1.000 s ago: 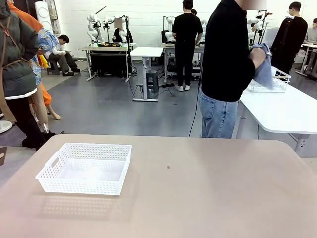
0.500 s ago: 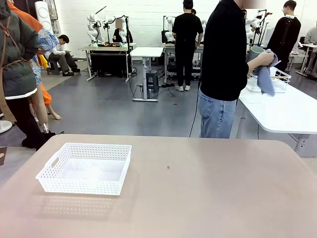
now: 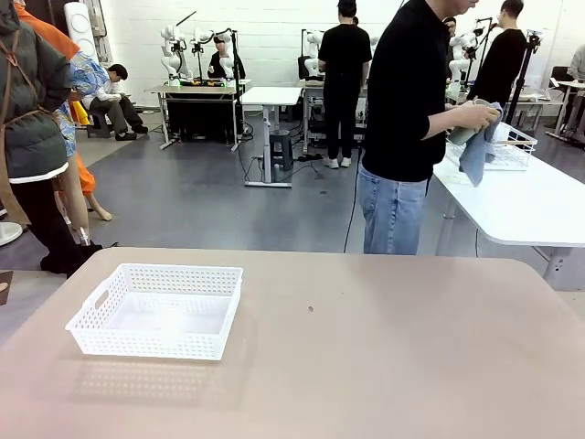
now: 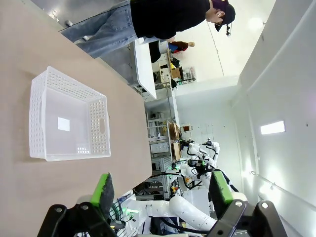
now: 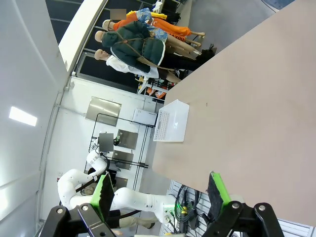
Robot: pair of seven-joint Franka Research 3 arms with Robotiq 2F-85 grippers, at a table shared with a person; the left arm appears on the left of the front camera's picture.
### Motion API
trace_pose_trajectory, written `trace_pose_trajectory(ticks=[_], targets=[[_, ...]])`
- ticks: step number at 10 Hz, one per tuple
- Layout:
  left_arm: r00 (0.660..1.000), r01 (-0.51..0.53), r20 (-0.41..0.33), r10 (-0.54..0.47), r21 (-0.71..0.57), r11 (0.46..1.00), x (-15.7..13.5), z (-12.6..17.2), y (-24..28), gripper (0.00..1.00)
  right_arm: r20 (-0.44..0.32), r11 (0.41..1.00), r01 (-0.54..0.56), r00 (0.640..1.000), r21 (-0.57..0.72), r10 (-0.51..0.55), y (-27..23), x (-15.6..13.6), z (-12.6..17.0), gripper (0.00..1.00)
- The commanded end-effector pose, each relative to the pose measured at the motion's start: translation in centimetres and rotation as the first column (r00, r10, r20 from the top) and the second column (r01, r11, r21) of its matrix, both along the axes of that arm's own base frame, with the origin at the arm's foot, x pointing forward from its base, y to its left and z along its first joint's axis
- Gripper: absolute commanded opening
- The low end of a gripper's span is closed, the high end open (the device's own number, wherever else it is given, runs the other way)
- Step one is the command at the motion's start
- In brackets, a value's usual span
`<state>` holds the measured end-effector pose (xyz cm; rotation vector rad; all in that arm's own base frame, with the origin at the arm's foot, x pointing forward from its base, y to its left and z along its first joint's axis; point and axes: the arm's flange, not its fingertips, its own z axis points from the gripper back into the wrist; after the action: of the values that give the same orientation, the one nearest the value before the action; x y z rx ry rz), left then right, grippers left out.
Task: Clean and organize the cups into the basket.
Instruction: Pick up the Organizing basket and move it to the center of the table, then pick up the Reusable plastic cup from the right side of the table and place it inside the Organizing basket.
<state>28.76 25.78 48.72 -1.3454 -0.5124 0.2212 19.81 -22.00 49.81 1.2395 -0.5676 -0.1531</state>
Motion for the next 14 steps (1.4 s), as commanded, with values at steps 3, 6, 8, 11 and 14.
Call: trace_pose_trajectory(ticks=[3,6,8,11,14], targets=[[1.0,0.0,0.01,0.0,-0.007,1.0,-0.15,0.08,0.13,1.0,0.019,1.0,-0.01,1.0,0.006,0.01,-0.11,0.31,0.05,1.0],[1.0,0.0,0.01,0.0,-0.007,1.0,-0.15,0.08,0.13,1.0,0.019,1.0,-0.01,1.0,0.006,0.01,-0.11,0.31,0.05,1.0],[1.0,0.0,0.01,0.0,-0.007,1.0,-0.15,0.08,0.13,1.0,0.019,1.0,-0.01,1.0,0.006,0.01,-0.11,0.31,0.05,1.0],[1.0,0.0,0.01,0.0,-0.007,1.0,-0.15,0.08,0.13,1.0,0.019,1.0,-0.01,1.0,0.006,0.01,-0.11,0.31,0.05,1.0],[1.0,0.0,0.01,0.0,-0.007,1.0,-0.15,0.08,0.13,1.0,0.019,1.0,-0.01,1.0,0.006,0.01,-0.11,0.31,0.05,1.0]])
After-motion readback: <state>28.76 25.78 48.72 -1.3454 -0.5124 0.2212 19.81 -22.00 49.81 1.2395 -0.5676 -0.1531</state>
